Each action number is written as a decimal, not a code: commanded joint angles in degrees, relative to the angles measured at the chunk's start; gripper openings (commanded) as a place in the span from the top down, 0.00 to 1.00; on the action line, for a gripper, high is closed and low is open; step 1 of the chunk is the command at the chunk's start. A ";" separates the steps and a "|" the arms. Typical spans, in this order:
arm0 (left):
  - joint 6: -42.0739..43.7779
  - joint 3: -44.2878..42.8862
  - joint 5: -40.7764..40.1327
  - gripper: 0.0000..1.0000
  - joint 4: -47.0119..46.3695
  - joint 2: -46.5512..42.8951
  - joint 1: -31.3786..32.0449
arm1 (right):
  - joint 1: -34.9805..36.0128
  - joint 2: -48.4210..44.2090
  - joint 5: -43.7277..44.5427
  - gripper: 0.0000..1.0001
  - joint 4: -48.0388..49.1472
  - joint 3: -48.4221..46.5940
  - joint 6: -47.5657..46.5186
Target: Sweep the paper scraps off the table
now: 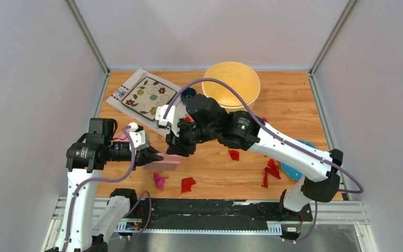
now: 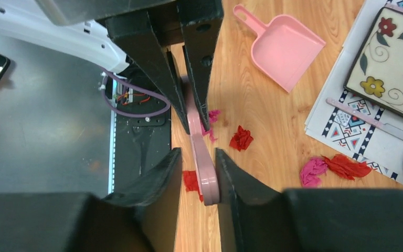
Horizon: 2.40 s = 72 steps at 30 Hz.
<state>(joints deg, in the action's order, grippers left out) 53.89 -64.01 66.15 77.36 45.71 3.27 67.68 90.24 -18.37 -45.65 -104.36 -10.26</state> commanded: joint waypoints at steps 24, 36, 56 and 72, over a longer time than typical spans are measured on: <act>-23.84 0.71 -56.45 0.13 -8.45 6.40 -0.45 | -6.42 -14.38 32.00 1.00 9.08 15.84 17.65; -6.61 -1.21 -50.07 0.12 -5.65 25.74 -27.16 | -17.84 -9.38 10.83 1.00 10.40 12.88 14.13; 10.00 11.54 -49.63 0.14 -24.72 25.29 -32.88 | -20.49 4.42 6.48 1.00 15.15 1.78 25.37; 25.12 4.33 -41.19 0.16 -14.79 41.38 -38.25 | -10.90 5.91 20.39 1.00 7.15 -2.08 29.16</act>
<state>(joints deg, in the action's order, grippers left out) 74.19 -59.11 20.05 59.51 86.74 -34.65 55.88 96.77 -2.72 -38.30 -103.53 18.11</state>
